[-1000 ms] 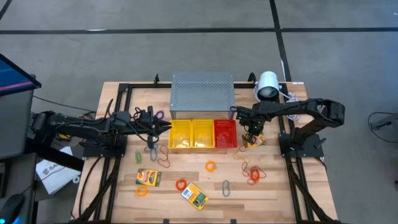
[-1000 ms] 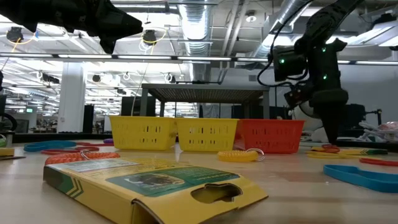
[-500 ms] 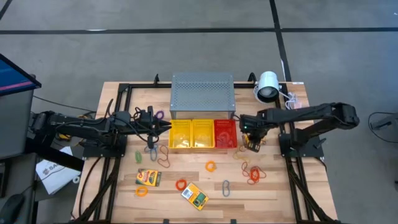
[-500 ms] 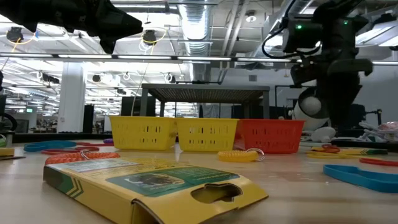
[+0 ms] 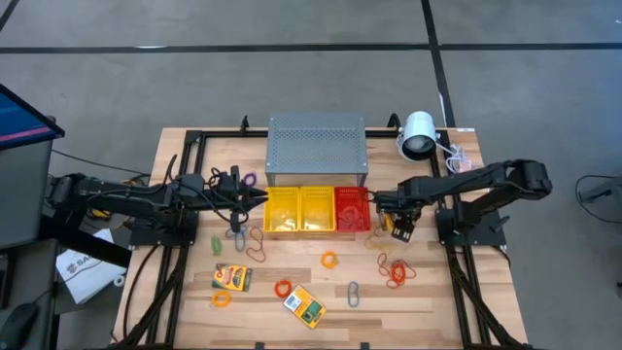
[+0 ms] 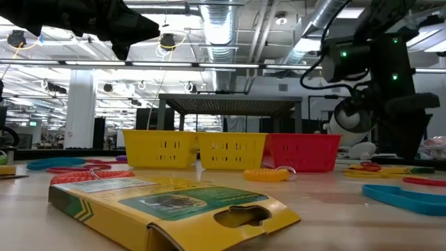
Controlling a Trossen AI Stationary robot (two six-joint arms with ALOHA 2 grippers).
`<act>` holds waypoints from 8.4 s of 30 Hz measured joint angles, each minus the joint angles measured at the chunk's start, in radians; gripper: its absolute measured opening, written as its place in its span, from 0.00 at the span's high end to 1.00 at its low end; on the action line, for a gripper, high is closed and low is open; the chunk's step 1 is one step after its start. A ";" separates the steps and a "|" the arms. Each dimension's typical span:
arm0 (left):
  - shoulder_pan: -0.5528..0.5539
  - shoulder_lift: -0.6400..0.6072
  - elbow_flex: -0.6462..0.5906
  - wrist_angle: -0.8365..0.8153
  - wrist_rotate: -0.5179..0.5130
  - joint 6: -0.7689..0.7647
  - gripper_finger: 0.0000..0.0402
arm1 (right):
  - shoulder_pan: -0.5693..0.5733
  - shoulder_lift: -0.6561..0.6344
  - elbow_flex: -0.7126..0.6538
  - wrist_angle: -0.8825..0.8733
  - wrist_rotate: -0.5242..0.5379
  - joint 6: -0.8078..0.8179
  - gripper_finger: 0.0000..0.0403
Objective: Pick & Place Office Desk Supplies
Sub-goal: Put the yellow rubber band into the red bin
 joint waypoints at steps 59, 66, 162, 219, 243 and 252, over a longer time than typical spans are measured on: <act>0.000 0.000 0.000 -0.007 0.006 0.000 0.83 | 0.293 0.099 0.047 0.466 -0.076 -0.151 0.53; 0.000 0.000 0.000 -0.007 0.006 0.000 0.83 | 0.296 0.114 0.048 0.496 -0.075 -0.127 0.53; 0.000 0.000 0.000 0.005 0.006 -0.008 0.83 | 0.369 0.052 0.158 0.316 -0.105 0.067 1.00; 0.000 0.000 0.000 0.090 0.006 -0.020 0.83 | 0.147 -0.275 0.159 0.784 0.072 -0.161 1.00; 0.000 0.000 0.000 0.117 0.006 -0.008 0.83 | 0.056 0.017 0.166 0.581 0.091 -0.204 1.00; 0.000 0.000 0.000 0.116 0.006 -0.008 0.83 | 0.051 0.099 0.240 0.459 0.133 -0.240 1.00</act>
